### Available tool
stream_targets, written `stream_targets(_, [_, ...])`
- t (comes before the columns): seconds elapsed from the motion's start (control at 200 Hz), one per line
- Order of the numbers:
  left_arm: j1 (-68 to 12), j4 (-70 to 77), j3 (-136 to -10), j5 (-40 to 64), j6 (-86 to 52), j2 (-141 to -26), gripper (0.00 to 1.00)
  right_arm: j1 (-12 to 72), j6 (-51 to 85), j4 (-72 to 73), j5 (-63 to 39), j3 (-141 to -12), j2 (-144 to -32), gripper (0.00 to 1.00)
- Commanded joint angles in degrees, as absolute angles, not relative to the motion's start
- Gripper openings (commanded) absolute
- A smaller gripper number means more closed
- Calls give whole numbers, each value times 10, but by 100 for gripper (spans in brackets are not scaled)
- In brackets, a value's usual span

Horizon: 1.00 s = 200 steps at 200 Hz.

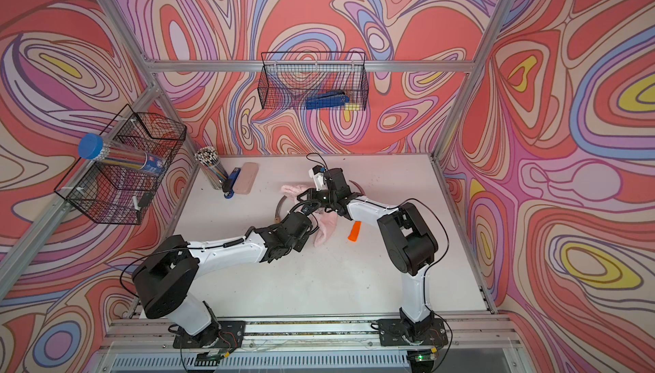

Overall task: Wipe small sickles with rags
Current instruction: Wipe the small sickle.

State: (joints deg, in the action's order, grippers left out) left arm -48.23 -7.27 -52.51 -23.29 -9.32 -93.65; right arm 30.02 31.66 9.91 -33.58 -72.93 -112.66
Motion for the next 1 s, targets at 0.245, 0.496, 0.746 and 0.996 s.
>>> stream_targets(0.245, [-471,-41,-526,-254,-129,-904,0,345,301,59,-308,-687,-1085,0])
stream_targets(0.496, [-452,-52,-521,-221,-149,-894,0,329,251,-16,-76,-669,-968,0])
stream_targets(0.746, [-452,-42,-507,-212,-145,-870,0,375,241,26,-135,-654,-992,0])
stream_targets(0.996, [-449,-36,-503,-221,-147,-861,0,426,265,72,-169,-629,-1032,0])
